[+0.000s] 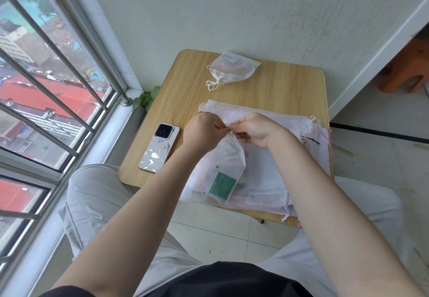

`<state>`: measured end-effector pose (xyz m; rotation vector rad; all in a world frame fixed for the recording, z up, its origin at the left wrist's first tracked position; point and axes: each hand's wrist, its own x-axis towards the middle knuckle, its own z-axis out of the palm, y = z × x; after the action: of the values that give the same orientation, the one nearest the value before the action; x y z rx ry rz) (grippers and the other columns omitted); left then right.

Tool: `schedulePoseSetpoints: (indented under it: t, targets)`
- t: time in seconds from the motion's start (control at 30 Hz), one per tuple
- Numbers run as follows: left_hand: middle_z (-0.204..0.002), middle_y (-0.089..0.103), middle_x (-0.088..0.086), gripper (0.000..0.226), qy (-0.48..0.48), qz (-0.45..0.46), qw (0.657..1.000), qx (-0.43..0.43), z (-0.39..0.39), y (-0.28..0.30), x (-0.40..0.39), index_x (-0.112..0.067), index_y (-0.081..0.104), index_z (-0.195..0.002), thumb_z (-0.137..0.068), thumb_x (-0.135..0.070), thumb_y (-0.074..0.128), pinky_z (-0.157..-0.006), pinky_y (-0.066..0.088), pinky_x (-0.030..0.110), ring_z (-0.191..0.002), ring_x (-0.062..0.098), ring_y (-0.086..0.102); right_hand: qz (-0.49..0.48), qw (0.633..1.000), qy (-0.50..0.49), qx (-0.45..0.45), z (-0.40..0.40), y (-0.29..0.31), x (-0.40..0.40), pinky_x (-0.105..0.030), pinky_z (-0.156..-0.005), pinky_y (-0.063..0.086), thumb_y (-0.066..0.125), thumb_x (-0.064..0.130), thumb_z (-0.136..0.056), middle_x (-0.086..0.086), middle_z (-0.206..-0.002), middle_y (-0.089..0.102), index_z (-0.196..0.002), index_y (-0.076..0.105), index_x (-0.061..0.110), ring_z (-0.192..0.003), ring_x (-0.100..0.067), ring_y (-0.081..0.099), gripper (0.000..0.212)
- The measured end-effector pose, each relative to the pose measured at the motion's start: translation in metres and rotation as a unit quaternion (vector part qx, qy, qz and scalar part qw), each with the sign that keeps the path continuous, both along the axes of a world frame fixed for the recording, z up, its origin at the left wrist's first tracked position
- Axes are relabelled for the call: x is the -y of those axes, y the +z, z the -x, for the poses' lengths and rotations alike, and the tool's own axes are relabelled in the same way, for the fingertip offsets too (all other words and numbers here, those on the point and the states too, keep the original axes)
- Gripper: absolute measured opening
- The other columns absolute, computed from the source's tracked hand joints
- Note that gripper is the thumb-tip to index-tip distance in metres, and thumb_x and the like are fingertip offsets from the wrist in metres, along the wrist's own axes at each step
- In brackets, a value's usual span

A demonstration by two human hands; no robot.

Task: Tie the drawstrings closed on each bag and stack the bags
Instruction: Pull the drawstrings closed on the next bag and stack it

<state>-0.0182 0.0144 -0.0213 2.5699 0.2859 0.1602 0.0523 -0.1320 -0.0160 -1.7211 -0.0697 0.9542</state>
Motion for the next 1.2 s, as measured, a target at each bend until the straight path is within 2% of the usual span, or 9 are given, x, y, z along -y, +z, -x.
schedulePoseSetpoints:
  t: [0.27, 0.4, 0.5, 0.63, 0.77, 0.93, 1.03, 1.1, 1.2]
  targets:
    - [-0.066, 0.055, -0.008, 0.020, 0.045, 0.172, 0.983, -0.046, 0.002, 0.006, 0.003, -0.008, 0.064, -0.080, -0.087, -0.027, 0.063, -0.051, 0.037, 0.022, -0.059, 0.008, 0.048, 0.008, 0.998, -0.009, 0.064, 0.001, 0.003, -0.003, -0.029, -0.081, 0.051, 0.070, 0.003, -0.087, -0.004, -0.082, 0.068, -0.096, 0.071, 0.006, -0.072, -0.013, 0.061, 0.010]
    - [-0.061, 0.043, -0.004, 0.028, 0.027, 0.215, 0.972, -0.092, 0.003, 0.012, -0.002, -0.008, 0.049, -0.068, -0.092, -0.022, 0.052, -0.050, 0.030, 0.025, -0.056, 0.012, 0.037, 0.035, 0.989, -0.029, 0.144, 0.003, 0.004, -0.005, -0.020, -0.069, 0.050, 0.071, 0.006, -0.085, -0.003, -0.082, 0.072, -0.093, 0.075, 0.007, -0.068, -0.010, 0.063, 0.009]
    - [-0.059, 0.036, -0.001, 0.034, 0.002, 0.193, 0.974, -0.119, 0.003, 0.013, -0.008, -0.009, 0.041, -0.065, -0.093, -0.025, 0.052, -0.051, 0.026, 0.028, -0.056, 0.015, 0.032, 0.069, 0.975, -0.062, 0.200, 0.003, 0.000, -0.008, -0.022, -0.068, 0.049, 0.074, 0.010, -0.082, -0.003, -0.076, 0.070, -0.085, 0.075, 0.007, -0.066, -0.010, 0.059, 0.005]
    - [-0.064, 0.040, -0.002, 0.035, -0.043, 0.139, 0.977, -0.155, 0.004, 0.012, -0.015, -0.011, 0.039, -0.059, -0.085, -0.024, 0.059, -0.053, 0.030, 0.027, -0.056, 0.016, 0.035, 0.122, 0.949, -0.081, 0.280, 0.001, -0.005, -0.010, -0.034, -0.079, 0.053, 0.069, 0.014, -0.086, 0.000, -0.080, 0.069, -0.085, 0.071, 0.007, -0.082, -0.018, 0.065, 0.007]
    - [-0.067, 0.041, 0.003, 0.032, -0.101, 0.095, 0.971, -0.194, -0.001, 0.023, -0.020, -0.013, 0.039, -0.059, -0.080, -0.019, 0.062, -0.055, 0.031, 0.027, -0.057, 0.017, 0.036, 0.142, 0.917, -0.112, 0.356, -0.001, -0.004, -0.013, -0.027, -0.072, 0.048, 0.066, 0.013, -0.089, -0.004, -0.091, 0.071, -0.087, 0.068, 0.004, -0.084, -0.018, 0.063, 0.010]
    - [-0.062, 0.043, 0.000, 0.031, -0.103, 0.050, 0.973, -0.200, -0.007, 0.021, -0.030, -0.015, 0.043, -0.061, -0.076, -0.025, 0.068, -0.053, 0.031, 0.025, -0.057, 0.017, 0.038, 0.127, 0.927, -0.072, 0.345, -0.004, 0.003, -0.021, -0.029, -0.076, 0.052, 0.068, 0.015, -0.089, 0.001, -0.087, 0.070, -0.089, 0.070, 0.007, -0.082, -0.015, 0.063, 0.008]
    - [-0.077, 0.049, -0.010, 0.038, -0.081, 0.065, 0.988, -0.111, -0.012, 0.019, -0.034, -0.022, 0.055, -0.088, -0.071, -0.045, 0.079, -0.056, 0.035, 0.024, -0.066, 0.009, 0.047, 0.101, 0.940, -0.057, 0.320, -0.007, 0.010, -0.021, -0.024, -0.065, 0.048, 0.072, 0.016, -0.086, 0.009, -0.074, 0.064, -0.085, 0.071, 0.012, -0.068, -0.004, 0.057, 0.004]
    - [-0.085, 0.054, -0.012, 0.039, -0.119, 0.055, 0.984, -0.119, -0.019, 0.024, -0.033, -0.028, 0.059, -0.100, -0.073, -0.047, 0.080, -0.060, 0.038, 0.022, -0.075, 0.009, 0.053, 0.086, 0.944, -0.043, 0.316, -0.008, 0.013, -0.021, -0.021, -0.063, 0.045, 0.073, 0.017, -0.085, 0.010, -0.070, 0.062, -0.084, 0.072, 0.014, -0.061, 0.002, 0.055, 0.003]
    - [-0.089, 0.066, -0.003, 0.026, -0.124, 0.036, 0.983, -0.131, -0.035, 0.020, -0.032, -0.023, 0.070, -0.095, -0.080, -0.042, 0.076, -0.067, 0.045, 0.026, -0.083, 0.016, 0.061, 0.100, 0.946, -0.032, 0.307, -0.015, 0.014, -0.016, -0.023, -0.071, 0.044, 0.075, 0.035, -0.083, 0.010, -0.085, 0.060, -0.100, 0.068, 0.016, -0.078, -0.003, 0.057, 0.026]
